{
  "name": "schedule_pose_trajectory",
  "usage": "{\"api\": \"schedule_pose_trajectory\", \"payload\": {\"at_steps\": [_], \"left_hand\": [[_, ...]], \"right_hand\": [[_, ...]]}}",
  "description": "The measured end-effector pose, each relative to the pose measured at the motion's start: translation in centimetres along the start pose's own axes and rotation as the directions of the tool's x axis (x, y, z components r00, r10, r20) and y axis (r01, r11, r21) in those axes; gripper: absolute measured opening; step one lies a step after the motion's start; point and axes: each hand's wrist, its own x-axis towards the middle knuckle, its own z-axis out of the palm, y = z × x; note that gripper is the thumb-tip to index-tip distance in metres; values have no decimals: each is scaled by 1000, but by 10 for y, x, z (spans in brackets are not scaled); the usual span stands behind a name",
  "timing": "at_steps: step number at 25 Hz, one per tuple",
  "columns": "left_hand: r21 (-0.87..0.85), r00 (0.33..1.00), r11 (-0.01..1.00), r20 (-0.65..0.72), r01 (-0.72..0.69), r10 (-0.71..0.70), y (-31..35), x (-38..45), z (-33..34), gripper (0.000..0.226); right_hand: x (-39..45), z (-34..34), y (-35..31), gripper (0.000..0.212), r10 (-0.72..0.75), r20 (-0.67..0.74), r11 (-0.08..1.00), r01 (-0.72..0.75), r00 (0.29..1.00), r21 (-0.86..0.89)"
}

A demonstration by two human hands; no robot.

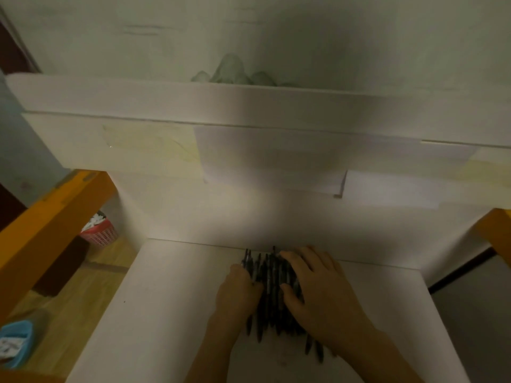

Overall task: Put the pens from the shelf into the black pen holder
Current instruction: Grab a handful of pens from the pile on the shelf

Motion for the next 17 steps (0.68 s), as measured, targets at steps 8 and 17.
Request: {"api": "schedule_pose_trajectory", "payload": {"at_steps": [8,17], "left_hand": [[-206,996,975,6,-87,90,-11,-11,-27,18],[-309,988,945,68,-111,138,-18,-14,-15,21]], "right_hand": [[-11,-16,-11,55,19,-74,1000,-21,997,-22],[-44,-30,-16,53,56,-125,997,-61,991,-37]]}}
